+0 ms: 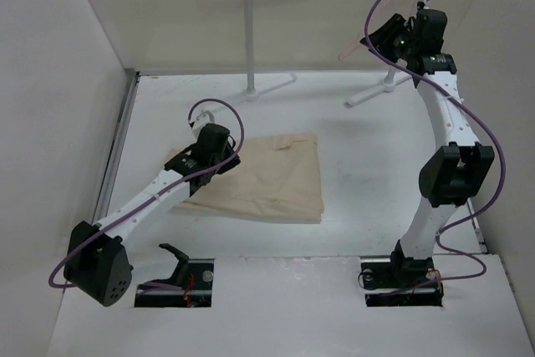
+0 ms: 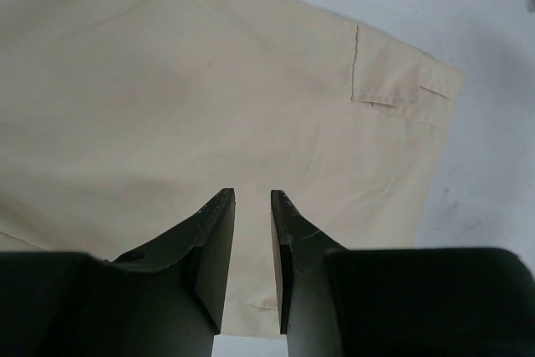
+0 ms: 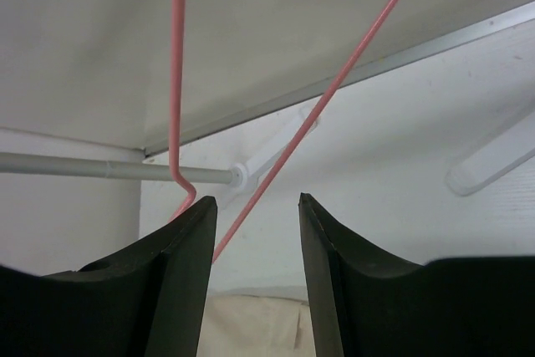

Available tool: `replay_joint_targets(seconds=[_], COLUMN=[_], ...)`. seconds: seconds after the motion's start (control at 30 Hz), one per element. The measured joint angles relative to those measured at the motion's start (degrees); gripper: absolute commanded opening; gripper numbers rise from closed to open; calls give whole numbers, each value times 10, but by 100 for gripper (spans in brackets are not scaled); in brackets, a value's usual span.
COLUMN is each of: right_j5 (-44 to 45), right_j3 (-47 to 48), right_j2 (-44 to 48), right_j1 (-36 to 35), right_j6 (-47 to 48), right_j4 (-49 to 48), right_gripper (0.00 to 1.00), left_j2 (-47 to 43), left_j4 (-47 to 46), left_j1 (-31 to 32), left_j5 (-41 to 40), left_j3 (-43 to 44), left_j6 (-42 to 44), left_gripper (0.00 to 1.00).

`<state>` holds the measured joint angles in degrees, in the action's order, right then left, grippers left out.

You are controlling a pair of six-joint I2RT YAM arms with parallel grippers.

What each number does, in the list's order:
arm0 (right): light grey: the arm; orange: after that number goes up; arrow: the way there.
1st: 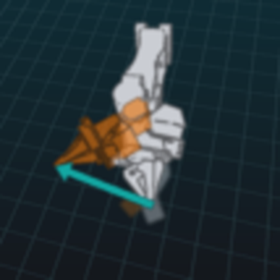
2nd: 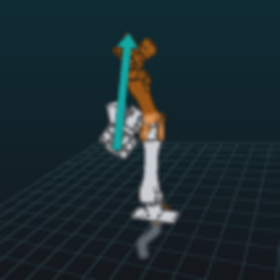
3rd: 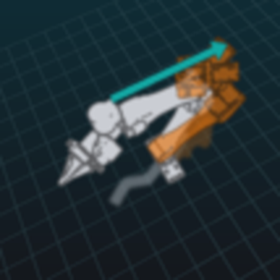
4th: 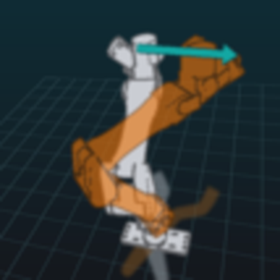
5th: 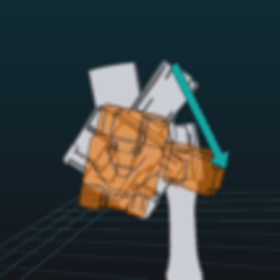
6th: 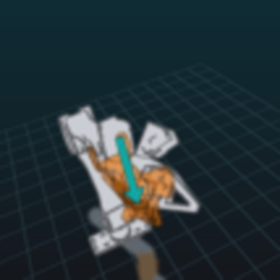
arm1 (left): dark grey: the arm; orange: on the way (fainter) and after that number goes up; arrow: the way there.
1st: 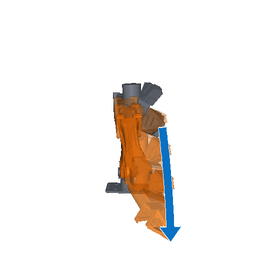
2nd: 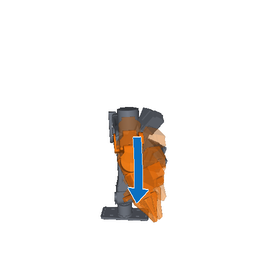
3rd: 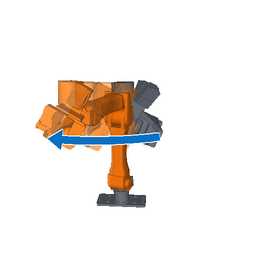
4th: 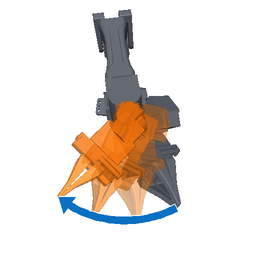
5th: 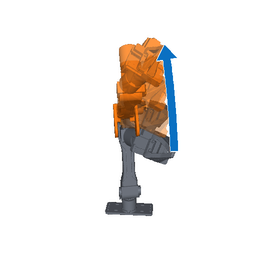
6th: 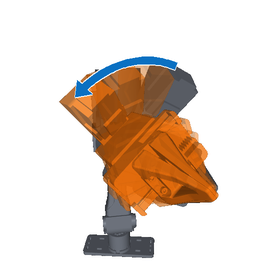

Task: Place the trousers on the hanger
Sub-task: Pick up the hanger from the clothesline.

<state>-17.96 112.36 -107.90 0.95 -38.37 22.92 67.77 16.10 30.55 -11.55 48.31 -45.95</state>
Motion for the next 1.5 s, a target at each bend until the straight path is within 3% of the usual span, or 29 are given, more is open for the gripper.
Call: replay_joint_targets(seconds=[0.53,0.77,1.1,1.3,1.5], right_j5=[-27,-38,-43,-47,-50], right_j3=[-22,46,45,46,46], right_j2=[35,-9,-43,-43,-43], right_j1=[0,0,0,0,-3], right_j6=[-5,-17,-22,-21,-16], right_j4=[-50,-54,-42,-42,-50], right_gripper=[52,42,44,18,15], left_j2=[9,9,8,9,11], left_j4=[-3,-3,-2,-2,-3], left_j1=[20,16,3,5,5], left_j5=[2,2,4,5,6], left_j3=[-18,-18,-18,-18,-18], left_j6=[-25,-28,-30,-30,-30], left_gripper=[22,22,22,22,24])
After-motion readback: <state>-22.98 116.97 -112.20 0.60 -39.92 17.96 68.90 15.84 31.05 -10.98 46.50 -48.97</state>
